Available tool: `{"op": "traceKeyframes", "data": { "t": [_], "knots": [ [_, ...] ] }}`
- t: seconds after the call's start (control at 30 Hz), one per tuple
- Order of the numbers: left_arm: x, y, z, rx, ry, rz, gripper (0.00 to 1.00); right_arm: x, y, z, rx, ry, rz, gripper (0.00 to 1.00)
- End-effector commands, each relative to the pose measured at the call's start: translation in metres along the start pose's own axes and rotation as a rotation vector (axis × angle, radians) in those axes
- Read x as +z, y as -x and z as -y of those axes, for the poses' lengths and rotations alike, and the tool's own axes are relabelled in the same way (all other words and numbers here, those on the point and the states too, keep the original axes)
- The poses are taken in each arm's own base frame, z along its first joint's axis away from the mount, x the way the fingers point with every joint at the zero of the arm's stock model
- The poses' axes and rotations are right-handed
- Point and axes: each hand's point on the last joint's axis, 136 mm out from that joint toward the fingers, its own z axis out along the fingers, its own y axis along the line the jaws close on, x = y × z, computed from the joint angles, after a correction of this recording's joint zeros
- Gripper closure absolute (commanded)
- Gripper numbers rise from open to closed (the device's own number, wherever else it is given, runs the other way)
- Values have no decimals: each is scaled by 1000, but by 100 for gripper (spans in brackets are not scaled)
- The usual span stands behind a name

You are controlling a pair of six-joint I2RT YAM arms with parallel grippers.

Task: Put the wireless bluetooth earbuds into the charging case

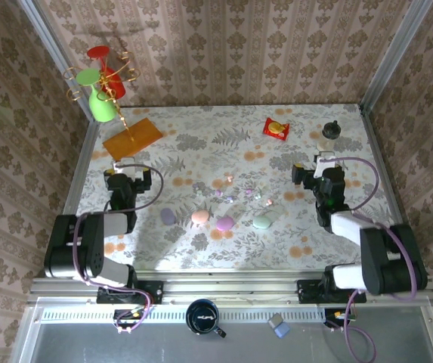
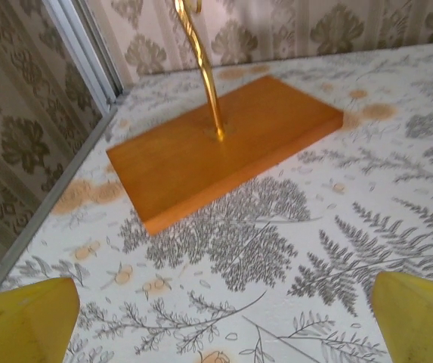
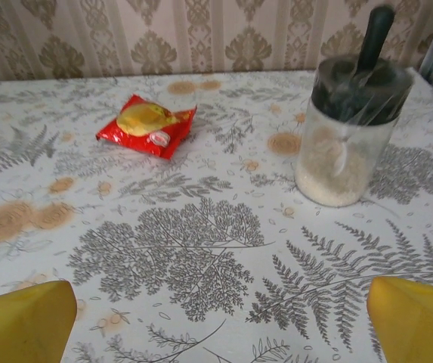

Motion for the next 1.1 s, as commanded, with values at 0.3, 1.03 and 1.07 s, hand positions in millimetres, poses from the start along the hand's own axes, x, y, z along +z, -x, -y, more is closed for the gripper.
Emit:
{"op": "traceKeyframes", "data": {
  "t": [0.3,1.03,1.07],
  "knots": [
    [-36,55,83,344,-191,47,0,-59,30,-29,314,148,-103,0],
    [-203,-22,280,520,-1153,-63,0,-118,-37,-144,406,587,-459,0],
    [-206,-27,283,521,-1180,-70,0,-121,-39,-148,401,601,-469,0]
  ]
}}
